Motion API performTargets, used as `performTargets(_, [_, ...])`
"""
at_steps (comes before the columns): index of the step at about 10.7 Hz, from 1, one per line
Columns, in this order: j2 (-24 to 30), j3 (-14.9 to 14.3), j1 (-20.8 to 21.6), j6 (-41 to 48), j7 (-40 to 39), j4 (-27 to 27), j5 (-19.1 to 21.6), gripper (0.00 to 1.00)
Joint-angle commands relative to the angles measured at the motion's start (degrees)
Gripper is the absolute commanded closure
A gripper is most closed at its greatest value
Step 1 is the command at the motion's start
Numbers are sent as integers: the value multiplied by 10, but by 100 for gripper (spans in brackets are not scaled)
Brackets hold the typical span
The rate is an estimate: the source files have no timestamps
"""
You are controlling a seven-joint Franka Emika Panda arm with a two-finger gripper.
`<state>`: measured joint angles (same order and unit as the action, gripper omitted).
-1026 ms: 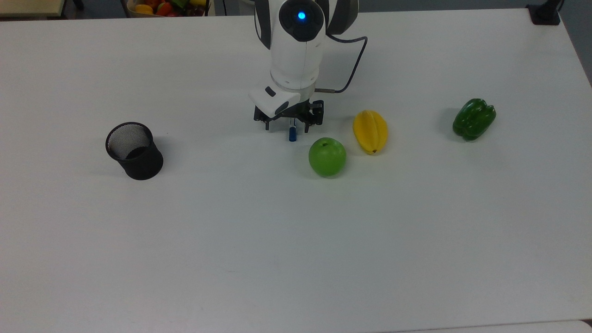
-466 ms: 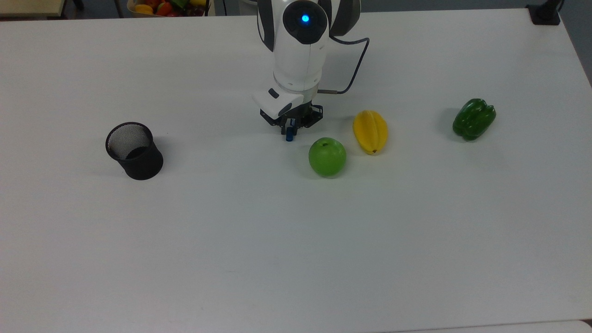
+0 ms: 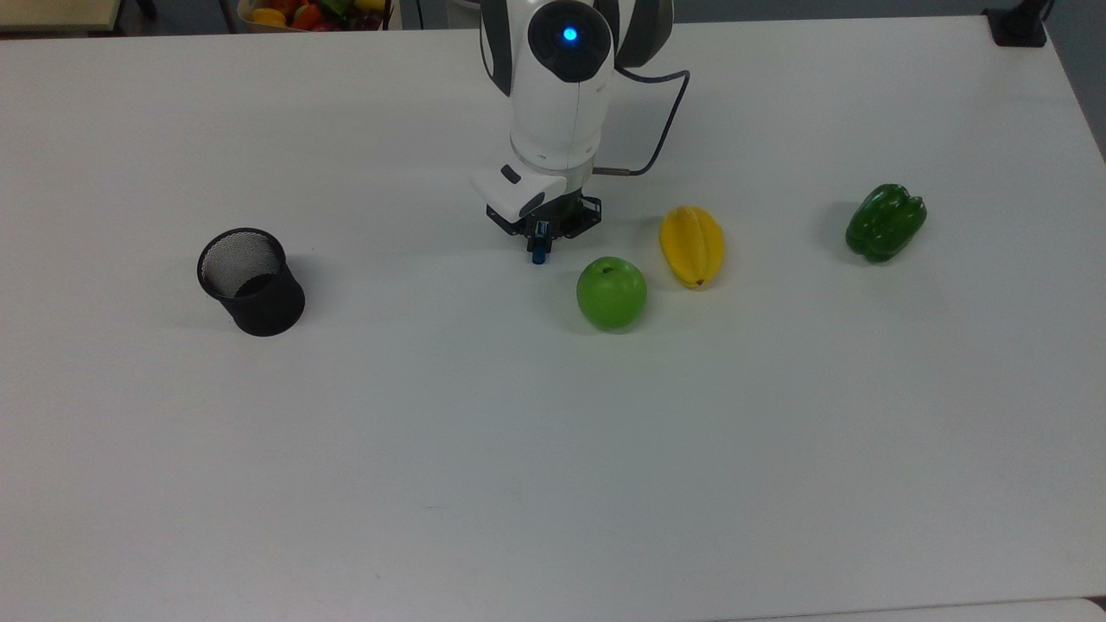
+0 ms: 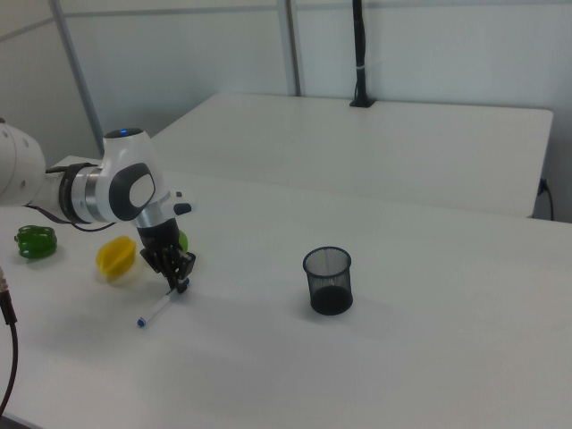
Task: Place marker
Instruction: 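Close the gripper on the white marker's body, then lift the marker and carry it over the black mesh cup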
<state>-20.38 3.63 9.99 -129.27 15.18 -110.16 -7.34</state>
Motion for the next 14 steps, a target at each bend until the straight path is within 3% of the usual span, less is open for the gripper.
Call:
performTargets(1, [30,-1,-5,3,13,-11,-11,100])
performTargets(6, [125,-3,-43,64,-28,1,5,100])
performTargets(9, [176,-26,-53,134,-101,49,73,100])
performTargets(14, [185,-73,-58,235,-168,125,107,100])
